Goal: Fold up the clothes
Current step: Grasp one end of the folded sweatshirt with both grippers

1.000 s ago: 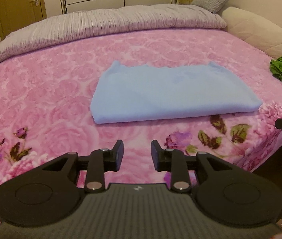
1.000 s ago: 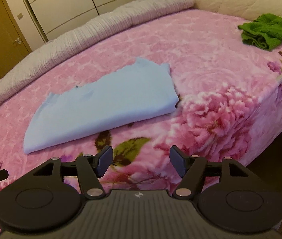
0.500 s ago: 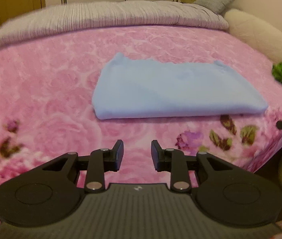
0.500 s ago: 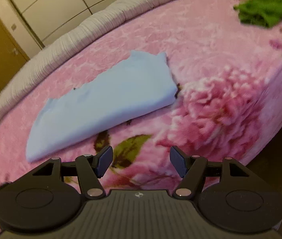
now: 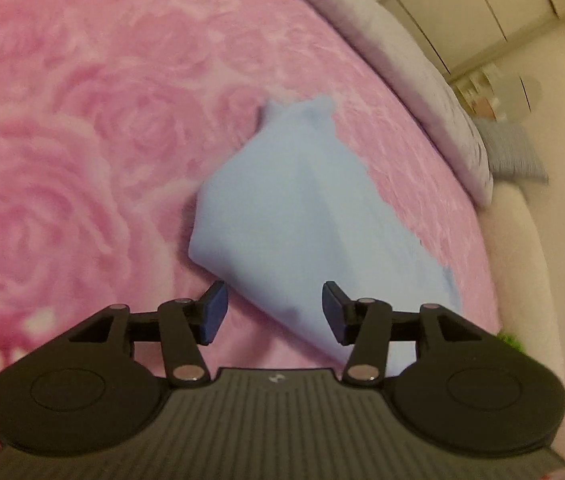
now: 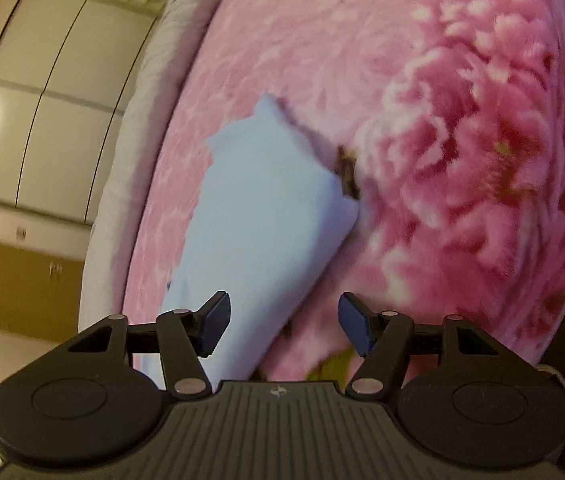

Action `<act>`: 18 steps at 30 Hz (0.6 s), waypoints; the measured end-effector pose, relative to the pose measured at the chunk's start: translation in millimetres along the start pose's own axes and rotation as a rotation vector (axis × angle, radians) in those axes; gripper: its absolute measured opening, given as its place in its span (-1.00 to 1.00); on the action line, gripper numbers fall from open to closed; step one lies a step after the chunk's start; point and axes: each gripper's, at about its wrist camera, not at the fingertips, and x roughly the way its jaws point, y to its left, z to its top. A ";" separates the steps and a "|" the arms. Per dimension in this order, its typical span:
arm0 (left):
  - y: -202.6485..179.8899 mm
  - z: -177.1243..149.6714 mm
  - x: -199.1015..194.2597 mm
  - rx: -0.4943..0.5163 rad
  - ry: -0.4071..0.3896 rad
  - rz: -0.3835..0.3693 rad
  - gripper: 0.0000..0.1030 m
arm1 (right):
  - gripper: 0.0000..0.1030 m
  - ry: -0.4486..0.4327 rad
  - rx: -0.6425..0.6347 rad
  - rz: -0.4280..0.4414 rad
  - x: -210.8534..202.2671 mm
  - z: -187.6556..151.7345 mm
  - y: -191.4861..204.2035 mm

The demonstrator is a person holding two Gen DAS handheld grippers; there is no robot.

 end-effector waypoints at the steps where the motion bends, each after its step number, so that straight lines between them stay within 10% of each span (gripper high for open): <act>1: 2.6 1.2 4.4 -0.019 -0.001 0.001 -0.16 | 0.14 -0.015 0.014 -0.003 4.4 2.3 -0.6; 4: 6.1 4.4 13.4 -0.034 -0.013 0.010 -0.36 | 0.03 -0.058 0.030 0.002 15.1 9.2 -1.0; 8: 6.3 5.2 14.8 -0.015 -0.014 0.009 -0.87 | -0.72 -0.077 0.014 -0.020 20.7 14.6 -2.3; 18: -33.8 -36.5 -14.7 0.197 -0.040 0.077 -0.88 | -0.82 -0.108 -0.107 -0.018 -12.1 29.0 10.9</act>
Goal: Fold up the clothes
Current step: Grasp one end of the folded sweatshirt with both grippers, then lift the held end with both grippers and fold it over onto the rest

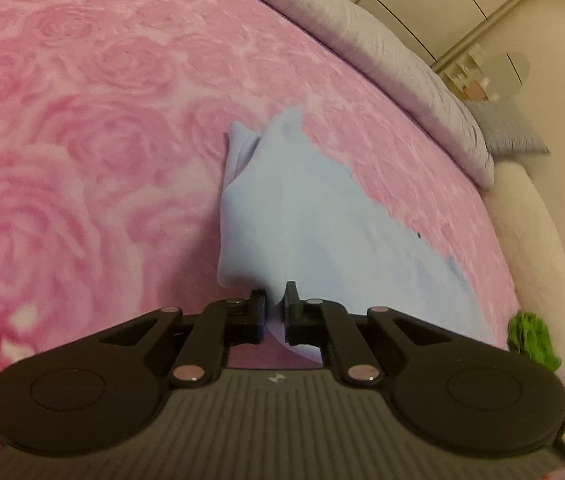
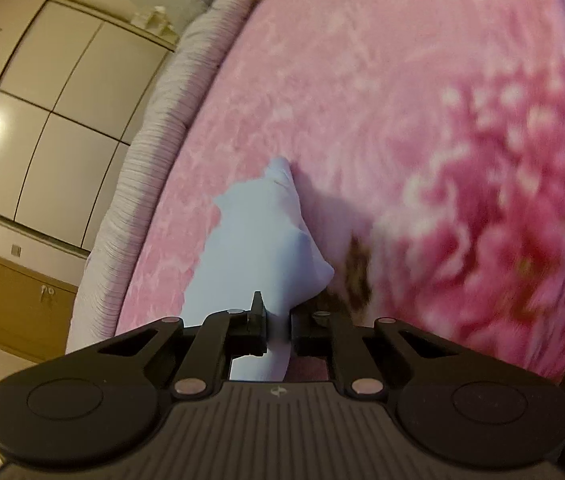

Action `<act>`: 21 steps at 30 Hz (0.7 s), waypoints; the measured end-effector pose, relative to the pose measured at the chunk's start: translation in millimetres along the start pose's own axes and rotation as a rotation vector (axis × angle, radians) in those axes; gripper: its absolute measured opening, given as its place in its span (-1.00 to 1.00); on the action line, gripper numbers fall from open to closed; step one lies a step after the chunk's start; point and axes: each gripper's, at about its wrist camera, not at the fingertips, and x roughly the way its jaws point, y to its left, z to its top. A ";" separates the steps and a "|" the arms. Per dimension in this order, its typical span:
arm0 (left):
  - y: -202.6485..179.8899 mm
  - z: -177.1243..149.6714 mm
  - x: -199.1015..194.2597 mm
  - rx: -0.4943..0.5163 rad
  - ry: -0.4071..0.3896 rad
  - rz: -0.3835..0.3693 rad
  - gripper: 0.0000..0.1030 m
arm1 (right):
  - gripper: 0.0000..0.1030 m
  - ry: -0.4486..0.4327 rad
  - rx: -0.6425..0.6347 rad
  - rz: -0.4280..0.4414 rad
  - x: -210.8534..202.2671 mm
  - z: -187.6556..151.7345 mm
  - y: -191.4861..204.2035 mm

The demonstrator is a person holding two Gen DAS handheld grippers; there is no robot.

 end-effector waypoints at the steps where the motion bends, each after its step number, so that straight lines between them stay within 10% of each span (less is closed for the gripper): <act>1: 1.9 -4.8 2.7 0.003 0.008 0.015 -0.86 | -0.81 0.015 -0.001 -0.016 0.6 1.9 -2.8; 8: 13.0 -16.5 -17.7 0.031 -0.008 0.082 -0.71 | -0.33 0.034 0.087 -0.036 -10.2 1.6 -30.8; 15: -5.0 -5.2 -40.1 0.198 -0.102 0.027 -0.76 | -0.31 0.020 0.138 -0.025 -13.1 -1.6 -40.8; 21: 5.4 -5.1 5.6 0.251 -0.008 0.084 -0.79 | -0.32 0.004 0.154 -0.037 -10.2 -3.9 -40.8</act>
